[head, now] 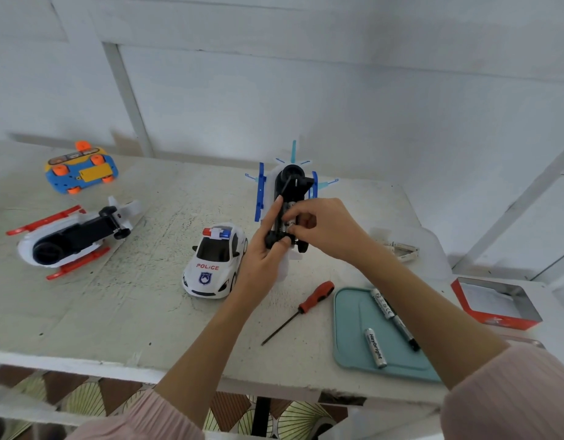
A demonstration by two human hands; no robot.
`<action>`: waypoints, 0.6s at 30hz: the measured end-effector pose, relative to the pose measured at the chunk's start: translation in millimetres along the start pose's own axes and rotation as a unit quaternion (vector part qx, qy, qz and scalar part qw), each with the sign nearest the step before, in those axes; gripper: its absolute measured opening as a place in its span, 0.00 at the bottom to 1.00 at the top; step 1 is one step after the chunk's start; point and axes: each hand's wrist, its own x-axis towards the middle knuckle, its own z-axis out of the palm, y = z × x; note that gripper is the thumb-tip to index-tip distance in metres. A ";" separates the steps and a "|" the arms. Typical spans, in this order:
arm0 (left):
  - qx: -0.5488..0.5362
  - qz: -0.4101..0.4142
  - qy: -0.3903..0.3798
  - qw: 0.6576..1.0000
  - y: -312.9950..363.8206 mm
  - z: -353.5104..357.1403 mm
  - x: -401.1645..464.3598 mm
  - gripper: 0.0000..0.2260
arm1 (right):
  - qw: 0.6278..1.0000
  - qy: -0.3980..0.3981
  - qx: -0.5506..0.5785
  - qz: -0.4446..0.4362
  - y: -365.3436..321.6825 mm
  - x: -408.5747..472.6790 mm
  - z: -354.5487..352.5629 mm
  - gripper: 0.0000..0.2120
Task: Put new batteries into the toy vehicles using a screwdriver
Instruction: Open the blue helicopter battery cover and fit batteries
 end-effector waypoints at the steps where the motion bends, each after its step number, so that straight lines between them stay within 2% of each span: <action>1: 0.001 0.003 -0.001 1.000 0.0 0.0 -0.2 0.27 | 1.000 -0.003 0.002 0.001 -0.3 -0.5 0.0 0.09; 3: 0.002 0.004 -0.005 1.000 -0.7 0.0 -0.7 0.26 | 1.000 -0.001 0.011 0.006 0.8 -3.0 -1.1 0.11; 6: 0.008 -0.003 -0.003 1.000 -3.9 -1.4 -0.7 0.27 | 0.998 0.051 0.045 0.019 0.6 -10.0 -2.4 0.16; 8: 0.016 -0.006 -0.003 1.000 -4.6 -1.2 -0.3 0.27 | 0.997 0.067 0.019 0.020 -1.0 -12.6 -0.8 0.17; 11: 0.023 -0.010 0.001 1.000 -4.5 1.1 -0.2 0.27 | 0.997 0.063 -0.023 0.023 -3.0 -11.5 0.5 0.17; 18: 0.010 -0.011 0.001 1.000 -2.5 2.1 0.2 0.27 | 0.997 0.037 -0.032 0.057 -2.4 -3.5 -2.7 0.15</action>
